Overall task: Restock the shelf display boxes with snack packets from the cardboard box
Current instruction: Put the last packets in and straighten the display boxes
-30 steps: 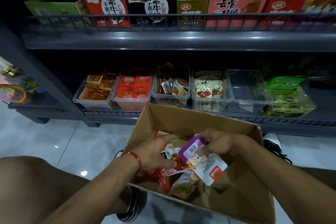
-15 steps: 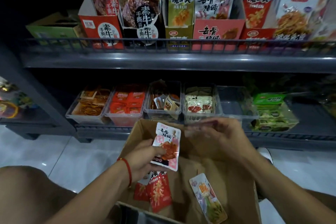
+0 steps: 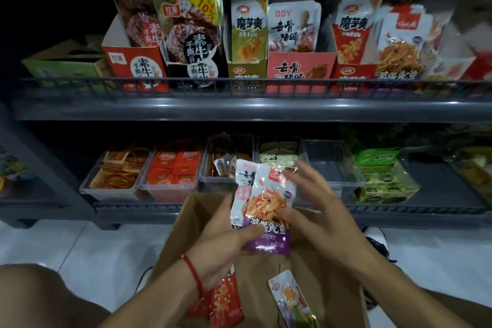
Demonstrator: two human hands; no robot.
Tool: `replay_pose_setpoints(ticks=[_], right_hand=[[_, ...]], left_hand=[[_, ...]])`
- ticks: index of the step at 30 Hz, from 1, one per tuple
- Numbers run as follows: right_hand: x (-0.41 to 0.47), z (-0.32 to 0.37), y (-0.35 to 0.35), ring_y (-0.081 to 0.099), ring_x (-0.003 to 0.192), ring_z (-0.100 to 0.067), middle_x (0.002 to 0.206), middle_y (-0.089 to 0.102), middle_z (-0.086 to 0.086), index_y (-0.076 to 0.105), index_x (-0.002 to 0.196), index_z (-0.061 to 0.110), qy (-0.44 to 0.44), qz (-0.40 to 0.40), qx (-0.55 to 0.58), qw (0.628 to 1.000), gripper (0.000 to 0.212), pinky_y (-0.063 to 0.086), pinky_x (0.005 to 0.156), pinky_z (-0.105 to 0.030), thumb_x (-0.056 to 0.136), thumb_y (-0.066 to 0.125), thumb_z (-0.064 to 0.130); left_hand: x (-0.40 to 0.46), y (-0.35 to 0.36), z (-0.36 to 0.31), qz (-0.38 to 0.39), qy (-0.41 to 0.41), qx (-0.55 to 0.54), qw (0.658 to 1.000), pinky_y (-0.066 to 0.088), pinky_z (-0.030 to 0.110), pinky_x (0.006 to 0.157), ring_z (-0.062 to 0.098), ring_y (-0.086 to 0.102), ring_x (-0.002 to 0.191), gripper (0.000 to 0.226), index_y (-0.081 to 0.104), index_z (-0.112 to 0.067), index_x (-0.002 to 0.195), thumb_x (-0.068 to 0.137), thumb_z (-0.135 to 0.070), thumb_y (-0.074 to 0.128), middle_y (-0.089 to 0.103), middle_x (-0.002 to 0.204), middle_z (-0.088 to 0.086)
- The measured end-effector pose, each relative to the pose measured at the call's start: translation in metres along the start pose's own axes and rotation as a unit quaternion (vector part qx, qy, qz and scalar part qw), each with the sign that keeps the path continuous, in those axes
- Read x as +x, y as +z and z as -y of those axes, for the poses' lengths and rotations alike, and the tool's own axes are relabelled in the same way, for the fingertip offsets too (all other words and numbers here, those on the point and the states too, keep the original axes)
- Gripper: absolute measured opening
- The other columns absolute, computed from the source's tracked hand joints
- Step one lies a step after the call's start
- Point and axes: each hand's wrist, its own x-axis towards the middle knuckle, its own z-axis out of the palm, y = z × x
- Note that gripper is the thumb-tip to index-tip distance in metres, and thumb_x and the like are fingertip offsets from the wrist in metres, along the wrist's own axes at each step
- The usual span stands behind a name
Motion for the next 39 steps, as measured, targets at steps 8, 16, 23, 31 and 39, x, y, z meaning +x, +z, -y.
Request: replay_pose_setpoints(ticks=[8,16,23,31,39], right_hand=[[0.002,0.033,-0.065,0.07,0.09,-0.007,0.107,0.066,0.011,0.06,0.103,0.035,0.08,-0.049,-0.1,0.991,0.043,0.063,0.074,-0.036,0.073,0.091,0.029],[0.034,0.1,-0.234,0.067,0.09,-0.009,0.099,0.069,0.007,0.064,0.102,0.026,-0.052,-0.248,-0.255,0.933,0.011,0.053,0.073,-0.025,0.093,0.07,0.025],[0.101,0.105,-0.288,0.056,0.107,-0.015,0.12,0.059,-0.002,0.058,0.118,0.019,-0.071,-0.347,-0.331,0.875,0.019,0.049,0.084,-0.028,0.099,0.062,0.022],[0.143,0.099,-0.289,0.059,0.113,-0.033,0.125,0.059,-0.014,0.059,0.127,0.01,-0.026,-0.239,-0.419,0.876,0.03,0.053,0.089,-0.045,0.097,0.064,0.011],[0.162,0.09,-0.283,0.057,0.09,-0.022,0.113,0.063,-0.011,0.064,0.117,0.013,0.021,-0.174,-0.434,0.884,0.023,0.044,0.075,-0.034,0.095,0.069,0.018]], left_hand=[[-0.008,0.027,-0.028,0.049,0.094,0.084,0.991,0.062,0.05,0.084,0.027,0.074,0.105,0.056,0.055,-0.026,0.128,0.085,0.002,0.075,0.075,0.118,0.005],[0.021,0.077,-0.111,0.041,0.225,0.152,0.962,0.062,0.032,0.074,0.017,0.075,0.096,0.037,0.057,-0.022,0.116,0.092,0.002,0.069,0.077,0.106,-0.003],[0.033,0.11,-0.144,0.057,0.229,0.071,0.969,0.064,0.049,0.077,0.023,0.077,0.092,0.048,0.054,-0.032,0.129,0.097,0.002,0.063,0.073,0.121,-0.006],[0.042,0.11,-0.153,0.051,0.227,0.065,0.97,0.064,0.048,0.074,0.028,0.076,0.096,0.046,0.057,-0.029,0.126,0.094,0.003,0.066,0.072,0.12,0.0],[0.044,0.107,-0.148,0.054,0.226,0.064,0.971,0.064,0.048,0.073,0.027,0.075,0.099,0.044,0.06,-0.032,0.12,0.095,0.003,0.065,0.075,0.115,-0.003]])
